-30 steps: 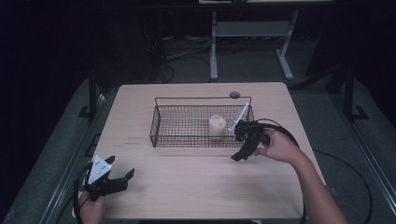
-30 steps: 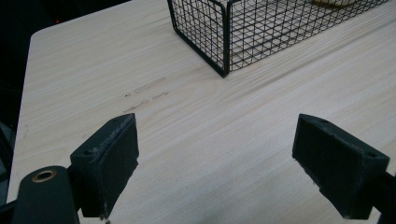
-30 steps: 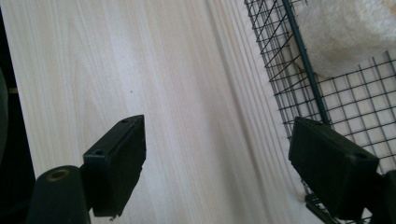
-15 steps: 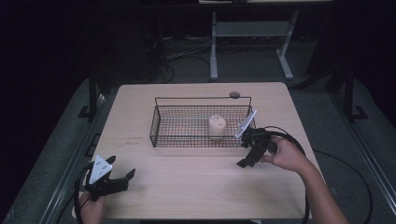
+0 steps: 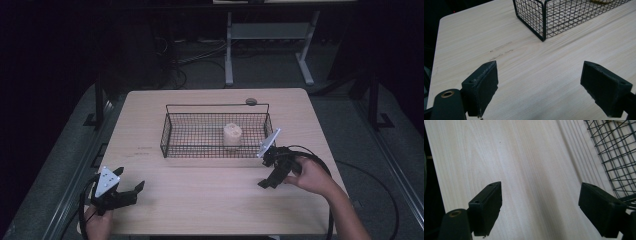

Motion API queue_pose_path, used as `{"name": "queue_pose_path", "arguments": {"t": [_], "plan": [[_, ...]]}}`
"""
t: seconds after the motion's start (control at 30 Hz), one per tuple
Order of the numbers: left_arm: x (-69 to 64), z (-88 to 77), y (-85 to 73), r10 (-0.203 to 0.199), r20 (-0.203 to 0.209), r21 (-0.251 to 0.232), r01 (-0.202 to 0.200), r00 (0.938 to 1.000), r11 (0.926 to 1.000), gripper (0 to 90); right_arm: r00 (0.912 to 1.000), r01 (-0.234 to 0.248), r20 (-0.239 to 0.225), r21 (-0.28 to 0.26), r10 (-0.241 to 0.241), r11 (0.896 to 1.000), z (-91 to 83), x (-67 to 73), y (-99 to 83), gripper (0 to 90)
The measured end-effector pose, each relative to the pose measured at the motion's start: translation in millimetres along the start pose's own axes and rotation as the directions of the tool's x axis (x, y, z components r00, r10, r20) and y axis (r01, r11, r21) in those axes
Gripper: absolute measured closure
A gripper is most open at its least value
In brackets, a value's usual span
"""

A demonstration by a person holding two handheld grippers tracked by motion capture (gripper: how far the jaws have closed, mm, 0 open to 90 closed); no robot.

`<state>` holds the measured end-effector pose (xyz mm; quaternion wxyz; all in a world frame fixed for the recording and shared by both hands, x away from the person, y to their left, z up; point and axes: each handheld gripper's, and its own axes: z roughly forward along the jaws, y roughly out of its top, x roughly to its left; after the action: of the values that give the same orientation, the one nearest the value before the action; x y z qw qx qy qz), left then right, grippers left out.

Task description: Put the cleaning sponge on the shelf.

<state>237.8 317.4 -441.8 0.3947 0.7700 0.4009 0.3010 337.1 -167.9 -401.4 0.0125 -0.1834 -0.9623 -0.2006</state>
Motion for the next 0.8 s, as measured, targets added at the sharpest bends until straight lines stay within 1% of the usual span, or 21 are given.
{"name": "queue_pose_path", "arguments": {"t": [0.13,0.2,0.37,0.43,0.47,0.8], "plan": [[-0.1,-0.1,0.1,0.002,0.001,0.002,-0.002,1.0,1.0,13.7,1.0,-0.003,0.001,-0.011,0.003,1.0,1.5,2.4,-5.6,18.4],[-0.1,-0.1,0.0,0.001,0.0,0.002,-0.001,1.0,1.0,13.7,1.0,-0.007,0.001,-0.004,0.007,1.0,2.3,3.2,-8.0,18.2],[-0.3,0.0,0.1,0.003,0.0,0.003,-0.003,1.0,1.0,13.7,0.9997,-0.023,-0.002,-0.024,0.023,0.999,4.2,5.0,-17.5,18.1],[-0.4,0.1,0.3,0.005,0.0,0.004,-0.005,1.0,1.0,13.7,0.9996,-0.028,-0.001,-0.017,0.028,0.999,5.1,5.2,-20.2,18.1],[-0.5,0.2,0.3,0.006,0.001,0.005,-0.006,1.0,1.0,13.7,0.9996,-0.027,-0.005,-0.028,0.027,0.999,5.8,5.3,-22.3,18.2],[-0.9,0.5,0.3,0.006,0.0,0.006,-0.006,1.0,1.0,13.7,0.9991,-0.043,-0.005,-0.046,0.043,0.998,10.1,10.3,-36.3,18.2]]}}
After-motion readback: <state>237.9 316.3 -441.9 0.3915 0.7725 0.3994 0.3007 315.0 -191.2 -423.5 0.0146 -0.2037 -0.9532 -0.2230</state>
